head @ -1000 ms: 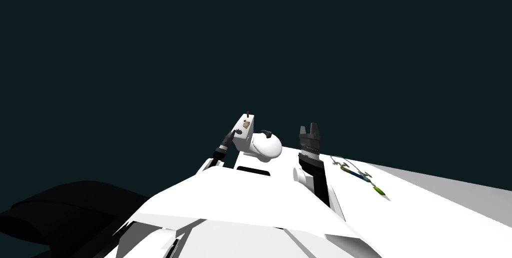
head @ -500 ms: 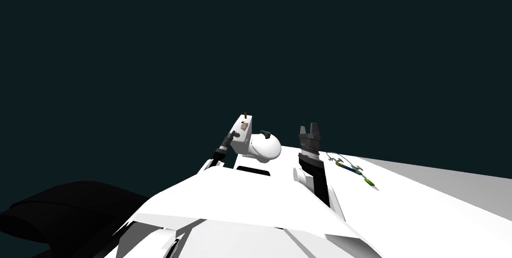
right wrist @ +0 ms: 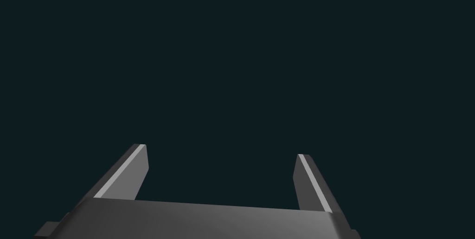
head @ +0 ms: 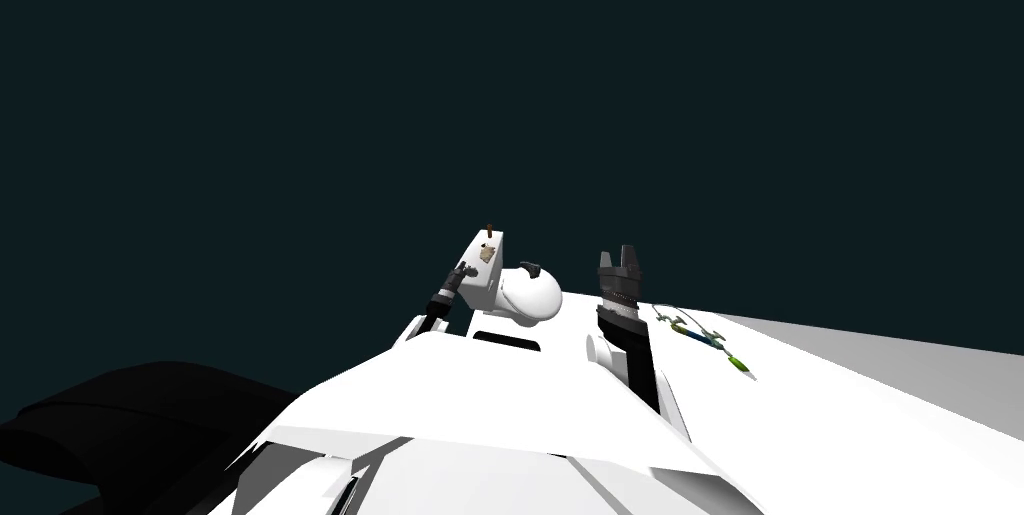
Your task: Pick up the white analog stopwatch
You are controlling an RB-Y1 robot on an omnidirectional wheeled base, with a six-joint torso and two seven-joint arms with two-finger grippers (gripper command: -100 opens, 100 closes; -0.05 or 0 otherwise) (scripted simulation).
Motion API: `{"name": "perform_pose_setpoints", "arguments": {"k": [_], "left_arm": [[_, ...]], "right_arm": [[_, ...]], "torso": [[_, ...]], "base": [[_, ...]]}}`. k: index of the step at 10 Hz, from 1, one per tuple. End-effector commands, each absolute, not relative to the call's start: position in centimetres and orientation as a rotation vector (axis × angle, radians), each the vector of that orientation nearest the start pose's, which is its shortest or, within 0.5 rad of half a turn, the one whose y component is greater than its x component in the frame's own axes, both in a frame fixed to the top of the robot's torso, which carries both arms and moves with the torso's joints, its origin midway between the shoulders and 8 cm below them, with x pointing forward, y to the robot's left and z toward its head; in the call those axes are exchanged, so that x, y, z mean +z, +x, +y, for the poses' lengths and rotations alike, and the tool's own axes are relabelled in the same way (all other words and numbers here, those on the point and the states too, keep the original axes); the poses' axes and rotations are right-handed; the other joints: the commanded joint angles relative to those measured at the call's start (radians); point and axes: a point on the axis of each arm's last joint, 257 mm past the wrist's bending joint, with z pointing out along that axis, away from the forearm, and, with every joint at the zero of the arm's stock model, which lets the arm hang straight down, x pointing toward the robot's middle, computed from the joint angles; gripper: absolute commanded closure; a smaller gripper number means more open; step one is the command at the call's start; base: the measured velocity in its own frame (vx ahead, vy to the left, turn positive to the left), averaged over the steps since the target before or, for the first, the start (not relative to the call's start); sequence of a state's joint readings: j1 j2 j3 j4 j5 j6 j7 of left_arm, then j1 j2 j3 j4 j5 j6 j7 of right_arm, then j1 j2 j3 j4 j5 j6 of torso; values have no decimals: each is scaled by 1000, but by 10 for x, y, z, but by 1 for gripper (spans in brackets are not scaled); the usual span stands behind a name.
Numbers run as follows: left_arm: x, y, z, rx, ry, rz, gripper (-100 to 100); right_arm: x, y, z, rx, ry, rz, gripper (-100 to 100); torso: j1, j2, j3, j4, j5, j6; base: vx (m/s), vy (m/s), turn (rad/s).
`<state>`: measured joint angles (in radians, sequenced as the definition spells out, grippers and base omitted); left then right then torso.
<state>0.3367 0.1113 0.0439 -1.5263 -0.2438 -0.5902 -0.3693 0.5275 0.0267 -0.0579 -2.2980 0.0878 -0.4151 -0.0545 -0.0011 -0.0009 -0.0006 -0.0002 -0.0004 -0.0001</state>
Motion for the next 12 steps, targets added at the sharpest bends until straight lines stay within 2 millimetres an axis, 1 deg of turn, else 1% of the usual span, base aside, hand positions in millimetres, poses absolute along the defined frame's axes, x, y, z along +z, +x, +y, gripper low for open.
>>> {"name": "perform_pose_setpoints", "arguments": {"k": [1, 3, 4, 5, 7, 8, 10, 11, 12], "left_arm": [[-257, 418, 282, -729, -539, 1306, 100], [-257, 418, 282, -730, -539, 1306, 100], [-257, 418, 282, -730, -539, 1306, 0], [-258, 424, 286, -721, -558, 1318, -100], [-258, 433, 291, -713, -583, 1332, -100], [-260, 434, 292, -709, -589, 1339, -100], [-258, 445, 298, -703, -619, 1354, -100], [-264, 446, 300, -694, -633, 1369, -100], [-262, 452, 302, -693, -648, 1376, -100]], "right_arm": [[7, 349, -299, 1203, 714, 683, 0], [7, 349, -299, 1203, 714, 683, 0], [7, 349, -299, 1203, 714, 683, 0], [7, 349, -299, 1203, 714, 683, 0], [7, 349, -299, 1203, 714, 683, 0], [7, 349, -299, 1203, 714, 683, 0], [7, 349, -299, 1203, 714, 683, 0], [7, 349, -299, 1203, 714, 683, 0], [7, 349, -299, 1203, 714, 683, 0]], "torso": [[0, 0, 0, 0, 0, 0], [0, 0, 0, 0, 0, 0], [0, 1, 0, 0, 0, 0], [0, 1, 0, 0, 0, 0], [-1, 0, 0, 0, 0, 0], [-1, 0, 0, 0, 0, 0], [0, 0, 0, 0, 0, 0], [-1, 0, 0, 0, 0, 0], [-1, 0, 0, 0, 0, 0]], "base": [[0, 0, 0], [0, 0, 0], [0, 0, 0], [-1, -6, 13], [2, -13, 13], [2, -9, 6], [1, -10, 19], [2, -10, 5], [1, -9, 14]]}}
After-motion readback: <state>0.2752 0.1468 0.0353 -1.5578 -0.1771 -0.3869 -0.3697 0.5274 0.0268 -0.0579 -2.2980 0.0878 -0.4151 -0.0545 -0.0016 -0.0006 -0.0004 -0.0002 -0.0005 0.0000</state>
